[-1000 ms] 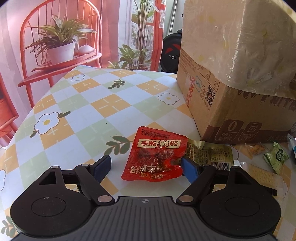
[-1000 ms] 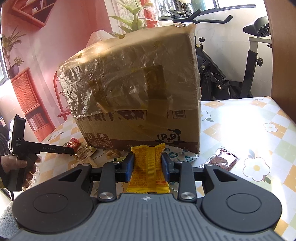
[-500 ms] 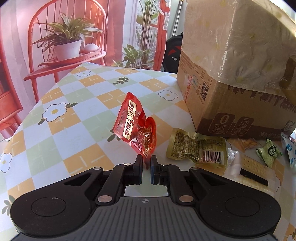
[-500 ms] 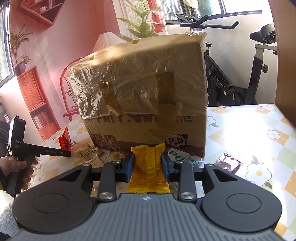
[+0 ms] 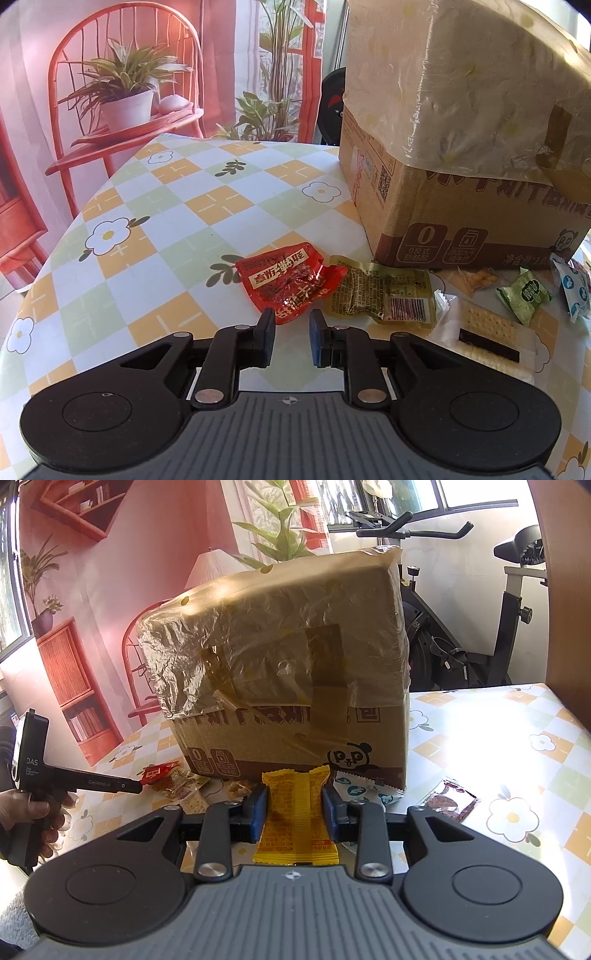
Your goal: Organize snacks
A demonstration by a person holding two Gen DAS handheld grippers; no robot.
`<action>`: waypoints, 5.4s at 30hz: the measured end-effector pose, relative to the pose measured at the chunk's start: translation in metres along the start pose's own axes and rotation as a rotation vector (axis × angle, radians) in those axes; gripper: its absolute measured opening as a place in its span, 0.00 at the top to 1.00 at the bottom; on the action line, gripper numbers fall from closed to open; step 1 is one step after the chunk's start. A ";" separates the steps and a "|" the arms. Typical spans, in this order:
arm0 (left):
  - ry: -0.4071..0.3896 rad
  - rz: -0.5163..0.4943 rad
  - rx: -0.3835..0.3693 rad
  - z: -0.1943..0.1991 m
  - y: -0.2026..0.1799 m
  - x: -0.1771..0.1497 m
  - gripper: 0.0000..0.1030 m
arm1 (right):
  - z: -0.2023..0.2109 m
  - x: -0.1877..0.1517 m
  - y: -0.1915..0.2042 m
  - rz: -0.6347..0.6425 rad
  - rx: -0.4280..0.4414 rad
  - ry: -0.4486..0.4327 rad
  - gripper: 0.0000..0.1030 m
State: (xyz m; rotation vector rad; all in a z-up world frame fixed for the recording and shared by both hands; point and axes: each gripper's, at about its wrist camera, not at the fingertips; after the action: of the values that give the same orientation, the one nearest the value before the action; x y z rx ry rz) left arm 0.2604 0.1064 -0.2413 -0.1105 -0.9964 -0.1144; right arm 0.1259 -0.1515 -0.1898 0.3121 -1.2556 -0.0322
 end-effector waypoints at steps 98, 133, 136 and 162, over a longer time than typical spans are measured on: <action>-0.345 -0.129 -0.123 0.087 -0.106 0.134 0.29 | 0.001 0.106 -0.033 0.025 0.069 -0.257 0.62; -0.148 0.109 0.134 0.031 -0.024 0.044 0.36 | -0.070 -0.036 -0.040 0.008 -0.142 0.069 0.50; -0.092 0.096 0.116 0.016 -0.028 0.029 0.36 | -0.066 -0.036 -0.041 0.004 -0.138 0.054 0.52; 0.054 0.025 0.136 -0.015 -0.033 0.000 0.29 | -0.062 -0.034 -0.046 -0.026 -0.101 0.024 0.56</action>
State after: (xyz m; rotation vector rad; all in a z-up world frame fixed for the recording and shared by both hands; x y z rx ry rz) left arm 0.2685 0.0716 -0.2481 0.0052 -0.9459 -0.0266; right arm 0.1804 -0.1758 -0.2498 0.2406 -1.2216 -0.1141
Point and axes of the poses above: each gripper's, at about its wrist camera, not at the fingertips, and z roughly against the way its jaws point, y to its left, x to its top, and after that the axes turned 14 degrees about -y, right-handed
